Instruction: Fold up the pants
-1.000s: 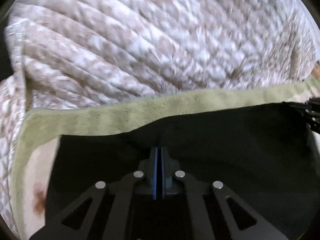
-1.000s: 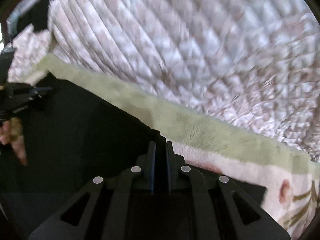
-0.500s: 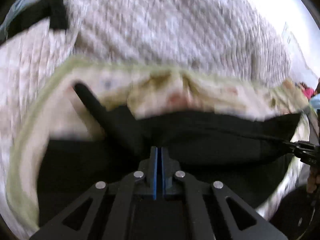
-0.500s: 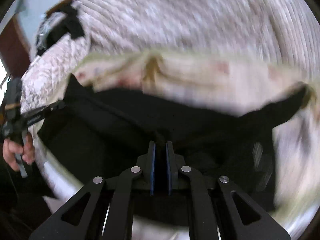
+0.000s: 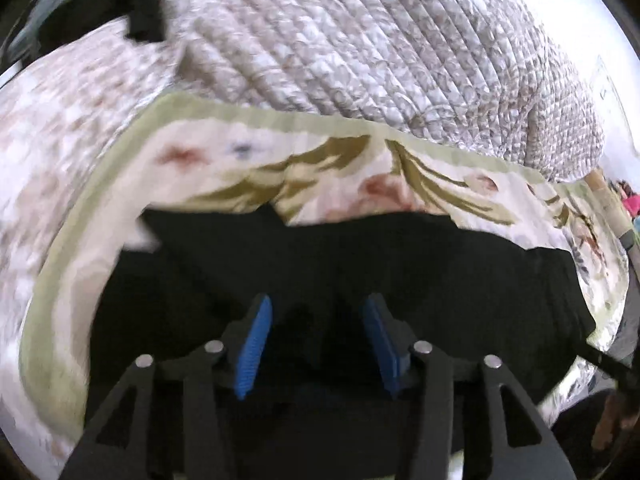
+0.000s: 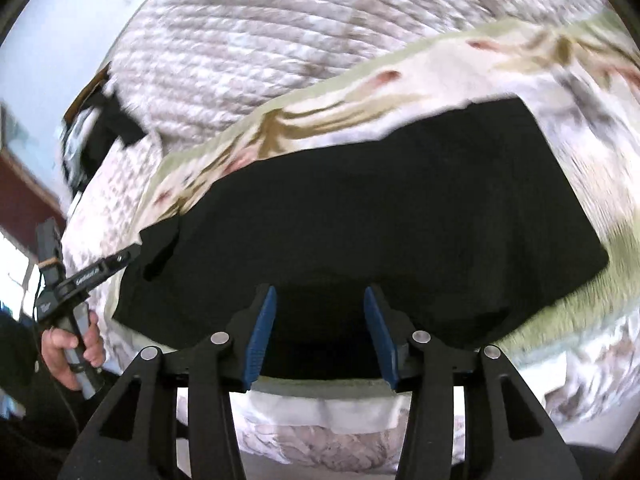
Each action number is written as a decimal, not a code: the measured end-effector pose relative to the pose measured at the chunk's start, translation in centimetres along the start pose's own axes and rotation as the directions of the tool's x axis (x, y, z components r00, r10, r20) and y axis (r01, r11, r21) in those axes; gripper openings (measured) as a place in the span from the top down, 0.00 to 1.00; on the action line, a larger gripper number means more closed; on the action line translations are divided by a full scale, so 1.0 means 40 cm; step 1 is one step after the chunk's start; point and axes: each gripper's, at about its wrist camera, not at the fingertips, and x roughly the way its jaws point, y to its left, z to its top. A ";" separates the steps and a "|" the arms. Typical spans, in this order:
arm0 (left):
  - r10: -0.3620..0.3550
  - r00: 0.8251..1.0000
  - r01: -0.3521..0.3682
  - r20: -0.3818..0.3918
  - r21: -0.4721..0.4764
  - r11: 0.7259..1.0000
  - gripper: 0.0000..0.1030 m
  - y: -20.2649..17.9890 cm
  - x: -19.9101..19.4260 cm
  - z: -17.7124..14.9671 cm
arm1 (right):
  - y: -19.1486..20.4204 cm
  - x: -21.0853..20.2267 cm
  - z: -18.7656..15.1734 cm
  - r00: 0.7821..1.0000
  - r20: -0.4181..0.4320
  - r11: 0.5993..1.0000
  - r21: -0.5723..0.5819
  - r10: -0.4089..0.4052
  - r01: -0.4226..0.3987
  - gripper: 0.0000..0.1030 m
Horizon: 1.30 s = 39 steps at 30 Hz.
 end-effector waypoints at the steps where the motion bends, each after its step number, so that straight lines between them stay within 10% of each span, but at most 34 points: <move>1: 0.025 1.000 -0.025 -0.008 0.004 1.000 0.47 -0.006 0.024 0.015 | -0.004 -0.001 -0.003 1.000 0.000 1.000 0.014 -0.008 0.008 0.55; 6: 0.159 0.982 -0.157 -0.097 0.031 0.987 0.51 -0.019 0.181 0.063 | -0.071 -0.032 -0.008 0.997 0.054 0.991 0.124 -0.057 0.050 0.55; 10: 0.187 0.981 -0.186 -0.056 0.022 0.982 0.95 -0.013 0.182 0.049 | -0.135 -0.041 -0.012 0.993 0.068 0.972 0.224 -0.095 0.078 0.55; 18: 0.185 0.969 -0.154 0.162 -0.186 0.970 0.97 0.125 -0.087 -0.062 | -0.177 -0.046 -0.010 0.991 0.102 0.946 0.322 -0.081 0.044 0.55; 30: 0.098 0.990 -0.055 0.104 -0.352 0.935 0.94 0.266 -0.138 -0.204 | -0.165 -0.060 -0.032 0.989 0.101 0.937 0.342 -0.110 0.069 0.55; 34: 0.022 0.998 0.007 0.064 -0.419 0.908 0.69 0.275 -0.112 -0.230 | -0.171 -0.059 -0.034 0.989 0.093 0.932 0.354 -0.117 0.077 0.55; 39: 0.018 0.997 0.015 0.074 -0.422 0.907 0.69 0.279 -0.097 -0.225 | -0.186 -0.056 -0.037 0.986 0.106 0.927 0.366 -0.131 0.084 0.55</move>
